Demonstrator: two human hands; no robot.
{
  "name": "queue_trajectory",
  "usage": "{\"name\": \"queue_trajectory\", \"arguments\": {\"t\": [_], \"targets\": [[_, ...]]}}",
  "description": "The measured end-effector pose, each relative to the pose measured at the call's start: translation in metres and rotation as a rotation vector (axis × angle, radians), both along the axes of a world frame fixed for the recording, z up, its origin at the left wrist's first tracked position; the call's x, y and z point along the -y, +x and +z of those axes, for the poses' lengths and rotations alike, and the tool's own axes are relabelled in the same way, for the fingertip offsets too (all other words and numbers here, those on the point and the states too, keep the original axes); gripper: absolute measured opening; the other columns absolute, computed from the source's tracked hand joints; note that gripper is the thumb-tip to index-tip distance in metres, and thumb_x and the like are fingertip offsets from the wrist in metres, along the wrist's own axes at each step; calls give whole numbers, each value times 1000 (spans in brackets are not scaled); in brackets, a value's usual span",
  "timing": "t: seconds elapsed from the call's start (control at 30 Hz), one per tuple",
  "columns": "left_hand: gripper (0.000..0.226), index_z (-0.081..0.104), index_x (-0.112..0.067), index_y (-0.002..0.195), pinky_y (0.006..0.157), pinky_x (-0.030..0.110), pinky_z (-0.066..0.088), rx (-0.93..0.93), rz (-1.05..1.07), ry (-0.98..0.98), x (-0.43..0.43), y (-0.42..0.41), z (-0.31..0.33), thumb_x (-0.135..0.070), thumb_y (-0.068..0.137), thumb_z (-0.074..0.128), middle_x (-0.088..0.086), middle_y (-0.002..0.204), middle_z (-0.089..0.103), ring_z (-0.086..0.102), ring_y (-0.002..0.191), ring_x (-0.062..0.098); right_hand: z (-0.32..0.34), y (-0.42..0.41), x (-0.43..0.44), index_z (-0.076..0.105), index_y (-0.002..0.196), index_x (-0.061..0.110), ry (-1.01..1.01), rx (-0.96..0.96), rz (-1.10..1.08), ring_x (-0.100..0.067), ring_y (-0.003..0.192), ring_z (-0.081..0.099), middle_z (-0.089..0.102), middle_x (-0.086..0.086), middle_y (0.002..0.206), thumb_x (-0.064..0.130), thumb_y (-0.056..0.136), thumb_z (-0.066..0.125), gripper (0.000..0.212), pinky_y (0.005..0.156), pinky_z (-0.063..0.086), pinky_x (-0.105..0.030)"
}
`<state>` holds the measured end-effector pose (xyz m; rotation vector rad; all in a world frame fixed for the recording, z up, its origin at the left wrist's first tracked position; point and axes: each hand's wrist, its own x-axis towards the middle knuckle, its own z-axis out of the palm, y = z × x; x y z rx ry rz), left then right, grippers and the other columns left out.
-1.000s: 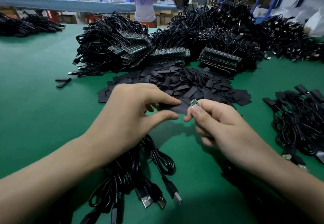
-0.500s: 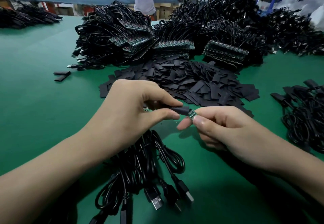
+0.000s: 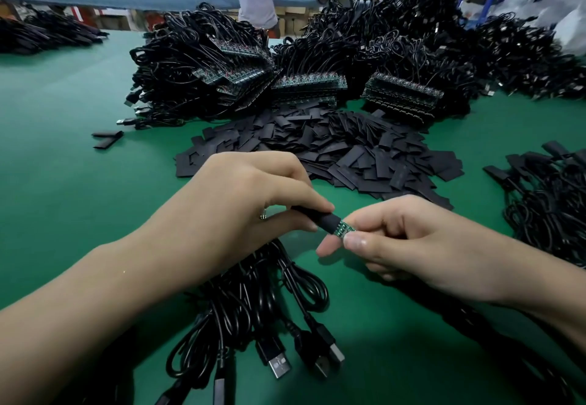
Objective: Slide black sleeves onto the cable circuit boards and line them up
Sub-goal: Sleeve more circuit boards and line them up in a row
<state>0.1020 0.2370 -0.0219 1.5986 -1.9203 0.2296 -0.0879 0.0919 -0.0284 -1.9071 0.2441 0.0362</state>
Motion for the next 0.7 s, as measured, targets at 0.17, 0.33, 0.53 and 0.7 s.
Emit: {"name": "queue_trajectory", "arguments": {"t": [0.17,0.33,0.53,0.7], "targets": [[21,82,-23,102,74,31,54,-116,-20,50,0,1,-1,-33,84,77,-8,90,72,68,80,6,3,-1,0,73,114,12,-33,-29,15,-5,53,29,34,11,59,27,101,51,30,52,30,-17],[20,81,-26,101,74,31,55,-125,-11,74,0,-1,-2,-35,84,77,-10,89,72,68,80,6,1,-2,3,74,114,14,-41,-22,23,-9,56,30,34,6,62,25,103,52,27,53,29,-20],[17,82,-26,101,71,28,54,-77,-16,57,0,-4,-2,-34,85,79,-12,89,70,67,78,4,0,0,3,74,113,14,-24,-34,42,-13,58,28,34,3,63,34,98,54,32,55,27,-26],[20,81,-23,104,73,26,54,-33,-46,35,0,-7,-4,-29,85,83,-10,91,70,67,80,5,-1,1,3,62,116,24,-13,33,-20,-14,50,44,52,2,58,30,100,61,16,52,38,-23]]}}
